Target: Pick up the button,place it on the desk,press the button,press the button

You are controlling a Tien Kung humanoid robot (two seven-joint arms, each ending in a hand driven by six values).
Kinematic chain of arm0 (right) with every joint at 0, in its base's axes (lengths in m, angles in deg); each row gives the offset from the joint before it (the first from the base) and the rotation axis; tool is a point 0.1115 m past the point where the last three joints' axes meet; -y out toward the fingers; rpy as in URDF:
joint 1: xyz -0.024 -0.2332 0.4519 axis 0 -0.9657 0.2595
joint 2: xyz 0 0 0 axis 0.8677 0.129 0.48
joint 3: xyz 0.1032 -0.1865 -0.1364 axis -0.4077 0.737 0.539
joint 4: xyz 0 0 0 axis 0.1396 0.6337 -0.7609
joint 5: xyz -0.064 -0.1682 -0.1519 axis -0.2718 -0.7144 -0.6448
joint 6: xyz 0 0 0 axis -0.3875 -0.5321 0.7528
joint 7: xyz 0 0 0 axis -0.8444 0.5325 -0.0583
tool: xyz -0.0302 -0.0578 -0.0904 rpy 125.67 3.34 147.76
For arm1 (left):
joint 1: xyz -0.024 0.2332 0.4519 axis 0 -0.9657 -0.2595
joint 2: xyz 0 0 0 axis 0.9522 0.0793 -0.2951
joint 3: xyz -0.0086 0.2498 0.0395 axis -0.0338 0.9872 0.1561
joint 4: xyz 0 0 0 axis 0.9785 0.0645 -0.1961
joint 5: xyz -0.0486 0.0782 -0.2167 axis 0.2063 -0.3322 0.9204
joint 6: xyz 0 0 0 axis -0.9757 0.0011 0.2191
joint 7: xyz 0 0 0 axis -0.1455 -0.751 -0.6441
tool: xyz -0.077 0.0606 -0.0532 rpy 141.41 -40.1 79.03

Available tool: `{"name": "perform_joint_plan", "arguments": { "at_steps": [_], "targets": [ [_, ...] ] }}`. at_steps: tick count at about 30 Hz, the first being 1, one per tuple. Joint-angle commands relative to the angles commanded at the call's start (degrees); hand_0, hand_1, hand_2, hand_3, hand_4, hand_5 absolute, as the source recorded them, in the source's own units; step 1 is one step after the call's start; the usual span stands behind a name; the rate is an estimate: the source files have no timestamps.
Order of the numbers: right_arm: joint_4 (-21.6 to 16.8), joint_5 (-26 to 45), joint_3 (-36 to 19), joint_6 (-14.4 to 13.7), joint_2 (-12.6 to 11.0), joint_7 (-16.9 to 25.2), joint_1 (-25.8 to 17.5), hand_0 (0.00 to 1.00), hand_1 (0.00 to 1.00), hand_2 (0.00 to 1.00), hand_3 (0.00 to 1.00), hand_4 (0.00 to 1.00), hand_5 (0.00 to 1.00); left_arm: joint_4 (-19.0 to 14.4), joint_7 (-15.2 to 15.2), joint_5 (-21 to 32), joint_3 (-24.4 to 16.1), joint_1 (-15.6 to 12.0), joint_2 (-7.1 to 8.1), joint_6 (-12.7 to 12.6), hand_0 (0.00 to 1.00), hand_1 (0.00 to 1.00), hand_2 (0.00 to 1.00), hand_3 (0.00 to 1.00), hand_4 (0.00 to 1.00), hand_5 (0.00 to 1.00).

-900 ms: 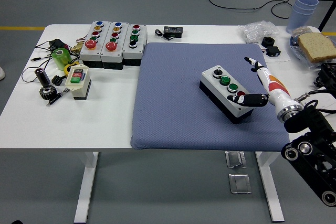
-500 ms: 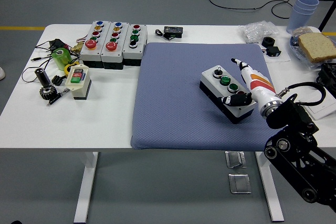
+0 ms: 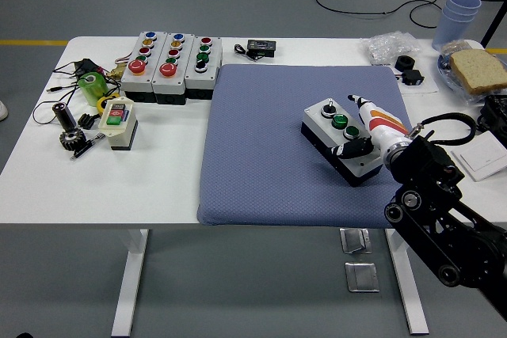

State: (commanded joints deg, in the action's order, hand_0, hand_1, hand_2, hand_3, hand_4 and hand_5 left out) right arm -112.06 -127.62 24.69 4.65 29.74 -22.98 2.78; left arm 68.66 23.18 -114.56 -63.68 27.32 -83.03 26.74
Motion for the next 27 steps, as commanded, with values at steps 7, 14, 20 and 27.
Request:
{"name": "perform_joint_plan", "arguments": {
  "at_steps": [7, 14, 20, 27],
  "targets": [
    [3.81, -1.29, 0.26, 2.19, 2.03, -0.72, 2.72, 0.965, 0.961, 0.998, 0.993, 0.987, 0.177, 0.0, -0.04, -0.09, -0.12, -0.12, -0.06, 0.08, 0.652, 0.634, 0.634, 0.554, 0.324, 0.859],
    [7.36, -3.38, 0.84, 3.0, 3.15, -0.72, 4.15, 0.914, 0.85, 0.919, 0.994, 0.98, 0.181, 0.0, -0.09, -0.26, -0.32, -0.33, -0.06, 0.2, 0.652, 0.634, 0.634, 0.554, 0.325, 0.86],
    [9.44, -3.25, 1.42, 3.78, 3.47, -0.72, 4.27, 0.808, 0.712, 0.81, 0.979, 0.963, 0.17, 0.0, -0.11, -0.54, -0.47, -0.59, -0.11, 0.29, 0.651, 0.634, 0.634, 0.554, 0.325, 0.857],
    [10.34, -3.55, 1.87, 3.3, 3.58, -0.72, 4.49, 0.621, 0.602, 0.756, 0.96, 0.952, 0.16, 0.0, -0.13, -1.07, -0.56, -0.82, -0.14, 0.38, 0.651, 0.634, 0.634, 0.553, 0.326, 0.863]
  ]
}}
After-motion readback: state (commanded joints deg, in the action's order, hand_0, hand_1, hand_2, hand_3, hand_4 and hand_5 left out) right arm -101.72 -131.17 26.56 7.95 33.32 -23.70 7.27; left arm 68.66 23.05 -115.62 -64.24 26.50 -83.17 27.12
